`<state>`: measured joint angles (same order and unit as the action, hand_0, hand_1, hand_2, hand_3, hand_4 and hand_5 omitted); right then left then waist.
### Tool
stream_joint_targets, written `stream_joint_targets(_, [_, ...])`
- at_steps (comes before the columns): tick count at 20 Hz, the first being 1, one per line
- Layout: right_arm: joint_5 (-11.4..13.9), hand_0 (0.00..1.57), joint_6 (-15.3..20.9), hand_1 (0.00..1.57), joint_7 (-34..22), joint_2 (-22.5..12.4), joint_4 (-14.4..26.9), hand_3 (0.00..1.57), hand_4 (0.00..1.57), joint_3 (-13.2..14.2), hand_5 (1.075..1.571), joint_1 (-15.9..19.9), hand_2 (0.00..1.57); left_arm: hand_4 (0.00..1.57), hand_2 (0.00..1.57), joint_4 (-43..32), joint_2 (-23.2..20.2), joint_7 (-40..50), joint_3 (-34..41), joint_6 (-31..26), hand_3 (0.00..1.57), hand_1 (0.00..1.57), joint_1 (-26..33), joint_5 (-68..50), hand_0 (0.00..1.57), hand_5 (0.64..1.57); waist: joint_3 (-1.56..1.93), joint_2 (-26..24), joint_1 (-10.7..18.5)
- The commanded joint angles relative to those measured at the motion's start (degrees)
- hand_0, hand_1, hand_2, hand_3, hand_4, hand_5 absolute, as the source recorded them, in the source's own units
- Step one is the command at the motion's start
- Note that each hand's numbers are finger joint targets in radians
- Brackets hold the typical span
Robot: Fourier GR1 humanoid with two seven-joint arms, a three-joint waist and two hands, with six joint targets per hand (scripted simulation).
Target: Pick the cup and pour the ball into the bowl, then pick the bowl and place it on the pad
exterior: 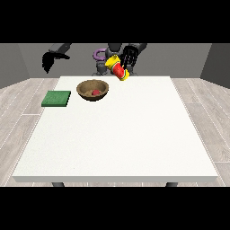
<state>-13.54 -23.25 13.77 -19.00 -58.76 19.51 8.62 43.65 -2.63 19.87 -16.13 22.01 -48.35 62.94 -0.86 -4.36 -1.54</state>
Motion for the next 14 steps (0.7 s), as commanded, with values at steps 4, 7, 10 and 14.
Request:
stream_joint_targets(4, [1.2, 0.0, 3.4, 0.0, 0.9, 4.8, -2.8, 0.0, 0.3, -2.4, 1.568, 2.6, 0.0, 0.0, 0.0, 11.5, 2.6, -10.5, 12.2, 8.1, 0.0, 0.0, 12.5, -31.7, 0.0, 1.55, -0.39, 6.6, -1.4])
stream_joint_targets(7, [3.1, 0.0, 6.9, 0.0, 1.2, 6.2, -2.8, 0.0, 0.3, -3.0, 1.571, 3.3, 0.0, 0.0, 0.0, 16.8, 2.6, -20.3, 12.3, 2.9, 0.0, 0.0, 17.7, -44.2, 0.0, 1.56, 0.07, 7.7, 1.6])
stream_joint_targets(10, [5.7, 0.0, 13.6, 0.0, 0.7, 12.4, -3.7, 0.0, 0.21, -5.6, 1.571, 4.1, 0.0, 0.0, 0.0, 19.5, 2.6, -27.4, 11.3, -2.8, 0.0, 0.0, 21.3, -52.3, 0.0, 1.565, 0.52, 7.8, 3.6])
stream_joint_targets(14, [5.2, 0.0, 18.0, 0.0, 2.5, 14.5, -1.8, 0.0, 0.32, -3.9, 1.57, 5.1, 0.0, 0.0, 0.0, 20.1, 2.6, -35.2, 12.6, -9.5, 0.0, 0.0, 24.8, -54.2, 0.0, 1.564, 0.83, 9.8, 6.3])
